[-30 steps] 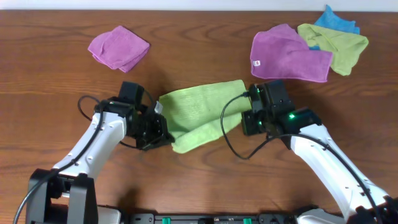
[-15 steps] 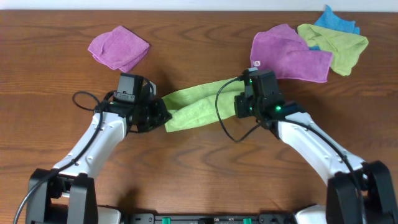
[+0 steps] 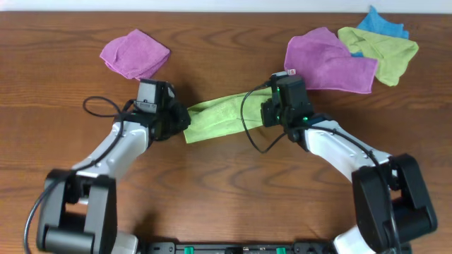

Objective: Fold the cloth

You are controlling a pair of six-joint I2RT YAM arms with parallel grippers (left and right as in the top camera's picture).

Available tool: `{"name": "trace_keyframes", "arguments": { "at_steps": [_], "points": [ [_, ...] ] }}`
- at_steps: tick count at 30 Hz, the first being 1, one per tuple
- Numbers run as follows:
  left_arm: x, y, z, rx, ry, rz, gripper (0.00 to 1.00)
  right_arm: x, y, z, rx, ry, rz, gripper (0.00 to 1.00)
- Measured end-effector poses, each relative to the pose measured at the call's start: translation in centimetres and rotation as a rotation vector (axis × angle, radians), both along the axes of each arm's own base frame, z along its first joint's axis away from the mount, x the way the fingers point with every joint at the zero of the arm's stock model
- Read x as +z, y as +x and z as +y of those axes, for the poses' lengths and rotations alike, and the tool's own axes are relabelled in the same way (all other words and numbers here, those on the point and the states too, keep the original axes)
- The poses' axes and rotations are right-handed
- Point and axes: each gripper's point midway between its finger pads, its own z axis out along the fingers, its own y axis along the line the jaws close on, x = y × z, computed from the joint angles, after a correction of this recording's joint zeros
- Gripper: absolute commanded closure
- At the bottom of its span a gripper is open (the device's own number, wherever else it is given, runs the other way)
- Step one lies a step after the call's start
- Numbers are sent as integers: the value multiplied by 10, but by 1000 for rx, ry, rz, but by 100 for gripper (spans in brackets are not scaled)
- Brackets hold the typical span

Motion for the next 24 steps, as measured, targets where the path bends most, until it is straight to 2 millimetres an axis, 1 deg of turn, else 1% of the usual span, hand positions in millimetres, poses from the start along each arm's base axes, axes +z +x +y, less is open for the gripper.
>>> {"name": "trace_keyframes", "arguments": {
  "at_steps": [1, 2, 4, 6, 7, 8, 9, 10, 13, 15, 16, 19, 21, 23, 24],
  "points": [
    [-5, 0, 1, 2, 5, 10, 94, -2, 0, 0, 2, -4, 1, 98],
    [-8, 0, 1, 4, 9, 15, 94, -3, 1, 0, 2, -6, 1, 93],
    [-13, 1, 4, 14, 26, 21, 94, -7, 1, -1, 5, -13, 7, 73],
    [-15, 2, 7, 21, 41, 19, 84, -9, 1, -1, 5, -17, 10, 54],
    [-15, 4, 8, 27, 47, 15, 77, -9, 1, -1, 7, -21, 6, 47],
    [-15, 4, 9, 31, 54, 12, 71, -8, 2, -1, 4, -22, 0, 44],
    [-15, 5, 10, 30, 61, 9, 60, -7, 3, -1, 6, -23, -7, 41],
    [-15, 6, 11, 37, 67, 5, 43, -7, 4, -1, 7, -23, -10, 40],
    [-14, 10, 12, 43, 73, -16, 19, -5, 6, -1, 7, -22, -18, 39],
    [-13, 13, 13, 52, 74, -23, 7, -5, 6, -1, 7, -23, -18, 39],
    [-13, 13, 13, 54, 74, -23, 4, -5, 6, -1, 7, -22, -18, 39],
    [-12, 13, 14, 56, 79, -26, 5, -2, 4, -2, 3, -21, -15, 40],
    [-10, 13, 14, 55, 78, -30, 5, 6, 2, -2, -9, -9, -18, 39],
    [-4, 13, 12, 49, 67, -37, 4, 16, -5, -6, -33, 5, -2, 38],
    [0, 13, 10, 44, 57, -45, 0, 21, -10, -8, -51, 15, 10, 37]
  ]
}}
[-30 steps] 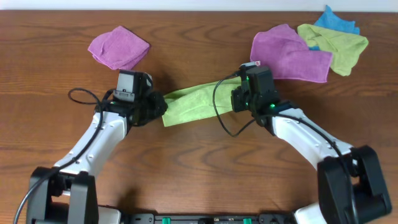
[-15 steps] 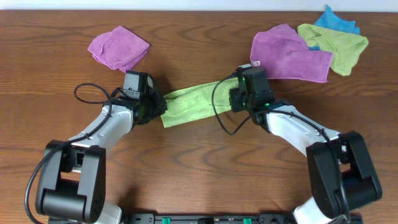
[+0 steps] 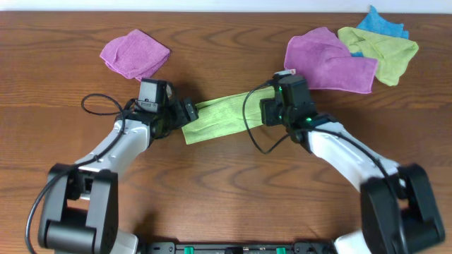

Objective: Fold the cloth

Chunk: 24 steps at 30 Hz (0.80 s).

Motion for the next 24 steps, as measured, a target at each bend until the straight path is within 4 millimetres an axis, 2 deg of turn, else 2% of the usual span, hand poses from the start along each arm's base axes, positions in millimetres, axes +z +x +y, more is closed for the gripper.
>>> {"name": "trace_keyframes", "arguments": {
  "at_steps": [1, 4, 5, 6, 8, 13, 18, 21, 24],
  "points": [
    [5, 1, -2, -6, -9, -13, 11, 4, -4, -2, -15, 10, 11, 36],
    [21, 6, -9, -24, -37, -50, 69, 13, -22, -17, -118, 52, 86, 34],
    [24, 8, -13, -33, -40, -58, 81, 12, -28, -24, -164, 66, 120, 34],
    [25, 7, -15, -39, -41, -60, 88, 10, -32, -28, -192, 71, 146, 33],
    [25, 6, -22, -54, -34, -64, 93, 3, -40, -37, -266, 91, 202, 33],
    [28, 13, -43, -89, -25, -128, 93, -6, -42, -39, -345, 147, 209, 32],
    [-4, 14, -50, -95, -2, -78, 94, -18, -41, -40, -372, 185, 183, 32],
    [-25, 13, -48, -85, 13, -34, 94, -23, -35, -38, -374, 203, 159, 33],
    [-37, 13, -46, -76, 24, -14, 94, -32, -26, -35, -378, 216, 147, 34]
  ]
}}
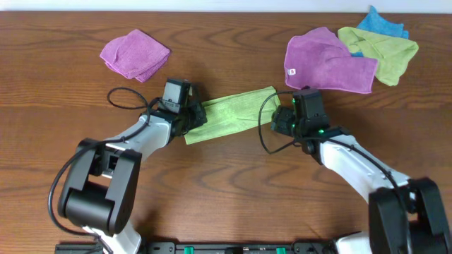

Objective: Fold the cloth

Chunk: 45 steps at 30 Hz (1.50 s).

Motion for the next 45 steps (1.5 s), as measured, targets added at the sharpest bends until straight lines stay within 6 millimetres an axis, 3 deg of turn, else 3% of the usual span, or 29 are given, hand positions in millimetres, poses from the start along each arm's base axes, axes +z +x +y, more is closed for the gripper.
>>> {"name": "trace_keyframes", "arguments": {
  "at_steps": [6, 14, 16, 22, 23, 25, 29, 34, 37, 45],
  "points": [
    [-4, 0, 2, 8, 9, 5, 94, -27, 5, 2, -6, -1, 28, 35],
    [-5, 2, 5, 19, 27, -3, 94, -28, 31, 10, -6, 30, -76, 42],
    [-5, 2, 5, 20, 29, -3, 94, -29, 37, 11, -5, 37, -96, 52],
    [-5, 3, 6, 21, 36, -6, 94, -34, 44, 17, 17, 51, -122, 94],
    [-5, 3, 6, 21, 36, -7, 94, -34, 46, 19, 31, 49, -132, 99],
    [-5, 3, 7, 22, 39, -8, 94, -31, 47, 21, 58, 44, -151, 99],
    [-5, 4, 8, 21, 48, -12, 94, -13, 50, 24, 117, 23, -201, 99],
    [-5, 4, 8, 19, 49, -13, 94, 41, 49, 40, 212, 10, -328, 99],
    [-5, 5, 10, 20, 51, -15, 94, 68, 42, 60, 283, 7, -395, 99],
    [-4, 8, 15, 30, 52, -19, 94, 74, 7, 126, 468, 26, -414, 99]
  ]
}}
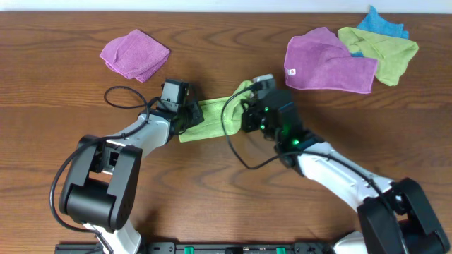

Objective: Fold the cloth

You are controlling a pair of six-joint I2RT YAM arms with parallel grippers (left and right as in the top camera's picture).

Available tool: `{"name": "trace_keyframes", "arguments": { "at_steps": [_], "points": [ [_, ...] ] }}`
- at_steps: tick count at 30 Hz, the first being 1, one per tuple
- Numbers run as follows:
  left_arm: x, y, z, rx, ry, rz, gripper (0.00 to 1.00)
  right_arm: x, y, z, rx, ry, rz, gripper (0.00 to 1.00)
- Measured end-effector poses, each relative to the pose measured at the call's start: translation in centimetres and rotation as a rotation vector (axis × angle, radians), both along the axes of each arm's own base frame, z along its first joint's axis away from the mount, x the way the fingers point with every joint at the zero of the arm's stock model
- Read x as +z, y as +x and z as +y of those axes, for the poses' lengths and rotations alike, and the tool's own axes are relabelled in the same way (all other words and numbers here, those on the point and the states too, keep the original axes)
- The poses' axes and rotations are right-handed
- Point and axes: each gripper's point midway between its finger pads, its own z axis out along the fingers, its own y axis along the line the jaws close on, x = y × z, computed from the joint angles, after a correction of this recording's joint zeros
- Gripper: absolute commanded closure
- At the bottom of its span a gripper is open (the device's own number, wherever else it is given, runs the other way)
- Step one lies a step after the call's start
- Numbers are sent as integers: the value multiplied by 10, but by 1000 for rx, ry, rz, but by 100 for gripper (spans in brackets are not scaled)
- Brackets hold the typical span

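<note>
The lime-green cloth (212, 120) lies as a short strip across the middle of the table in the overhead view. Its right end is bunched and turned up beside my right gripper (244, 116), which appears shut on that end. At the strip's left end my left gripper (192, 114) appears shut on the upper left corner. Both wrists hide their fingertips.
At the back left lies a folded purple cloth (134, 53). The back right holds a pile: a spread purple cloth (328, 60), a second lime-green cloth (385, 49) and a blue cloth (381, 25). Black cables loop beside both wrists.
My right gripper has moved left from the strip's right end to near its middle, bringing that end with it. The strip is shorter now. The left gripper has shifted slightly left.
At first both grippers stood at the ends of the long green strip. Then the left gripper sat a little back from its end. Later the left was on the left end and the right just off the right end. Now the right end is drawn leftward.
</note>
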Motion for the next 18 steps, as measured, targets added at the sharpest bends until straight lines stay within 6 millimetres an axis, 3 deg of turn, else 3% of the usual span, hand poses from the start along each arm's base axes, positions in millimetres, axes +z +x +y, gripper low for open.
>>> {"name": "trace_keyframes", "arguments": {
  "at_steps": [6, 11, 18],
  "points": [
    [7, 9, 2, 2, -9, -19, 94, 1, -24, 35, 98, 1, -4, 99],
    [8, 6, 7, -11, -1, -10, 94, 1, -31, 44, 123, 2, -5, 99],
    [44, 11, 32, 14, 7, -73, 94, 4, -34, 55, 148, 15, -23, 99]
  ]
}}
